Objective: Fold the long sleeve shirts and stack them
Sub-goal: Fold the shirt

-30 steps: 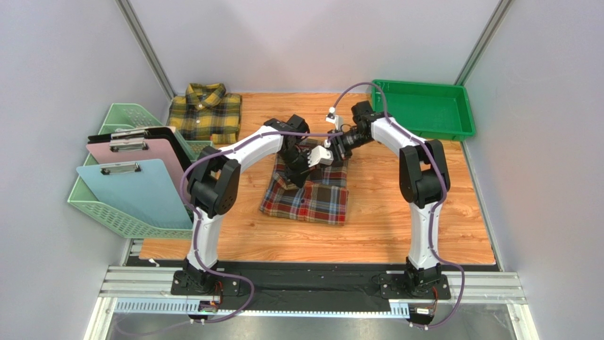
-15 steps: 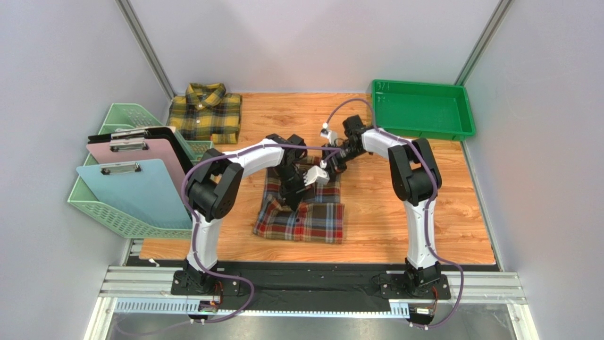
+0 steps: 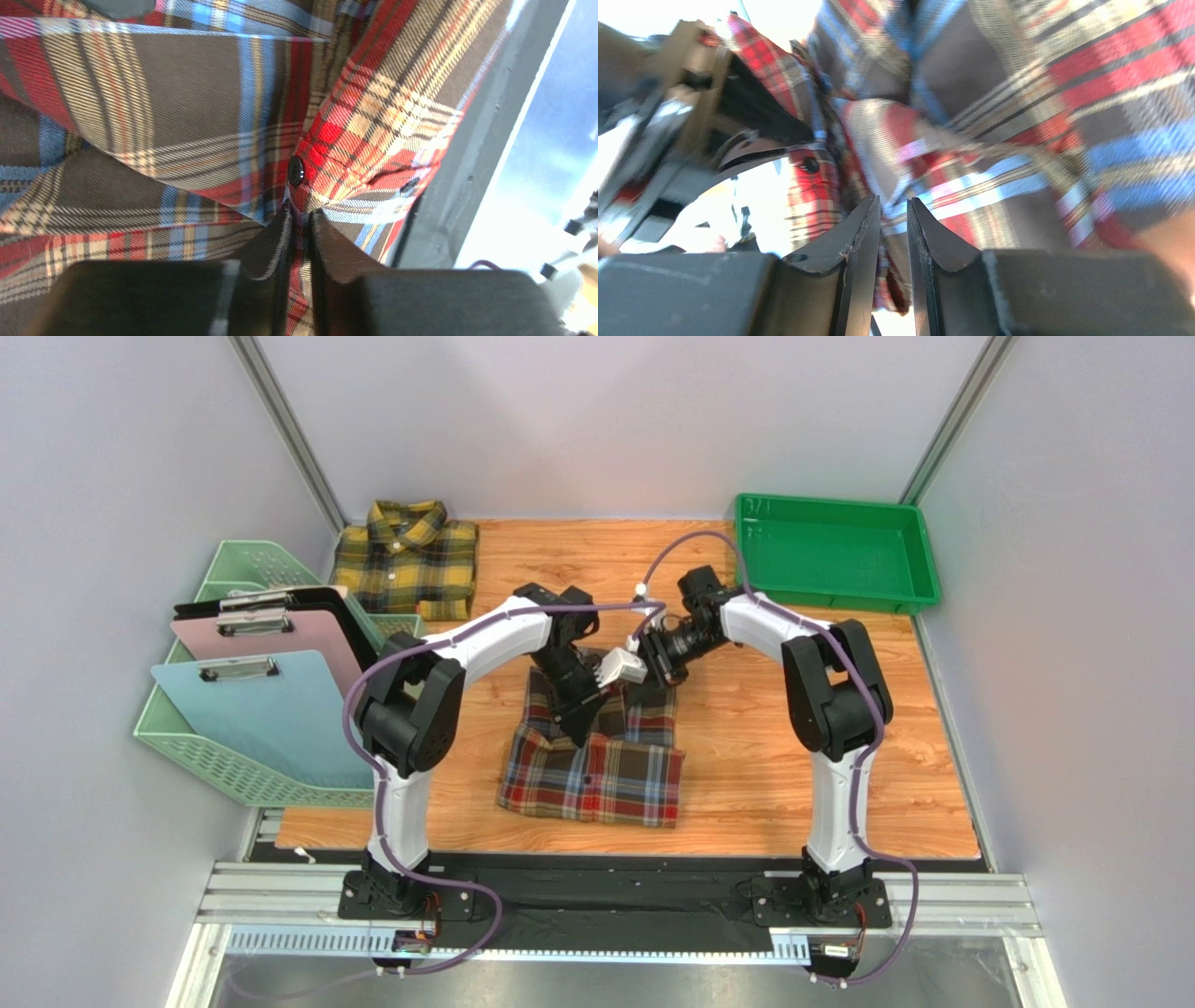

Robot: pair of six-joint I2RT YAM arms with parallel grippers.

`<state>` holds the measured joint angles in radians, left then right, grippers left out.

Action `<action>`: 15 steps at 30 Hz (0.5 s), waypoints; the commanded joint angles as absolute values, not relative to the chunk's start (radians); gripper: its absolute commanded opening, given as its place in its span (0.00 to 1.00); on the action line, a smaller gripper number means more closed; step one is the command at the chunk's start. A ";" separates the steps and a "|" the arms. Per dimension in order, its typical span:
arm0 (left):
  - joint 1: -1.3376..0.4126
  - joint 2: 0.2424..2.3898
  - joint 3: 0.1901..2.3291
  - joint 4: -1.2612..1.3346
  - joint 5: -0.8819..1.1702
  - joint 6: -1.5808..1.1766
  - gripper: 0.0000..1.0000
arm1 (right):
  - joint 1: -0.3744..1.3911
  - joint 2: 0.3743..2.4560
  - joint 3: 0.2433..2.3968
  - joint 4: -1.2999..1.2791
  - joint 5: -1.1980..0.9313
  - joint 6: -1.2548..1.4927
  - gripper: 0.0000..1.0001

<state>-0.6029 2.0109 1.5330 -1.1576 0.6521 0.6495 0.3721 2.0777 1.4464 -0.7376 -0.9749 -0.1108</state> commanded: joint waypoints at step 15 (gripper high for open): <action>-0.522 1.816 1.414 -0.958 0.700 0.732 0.67 | 0.390 2.152 1.706 -0.641 -1.061 -0.008 0.28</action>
<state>-0.5213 1.8690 1.4349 -1.0725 0.6827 0.7067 0.3664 2.1258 1.6440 -0.6899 -1.0279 -0.0410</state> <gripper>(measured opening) 0.670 0.279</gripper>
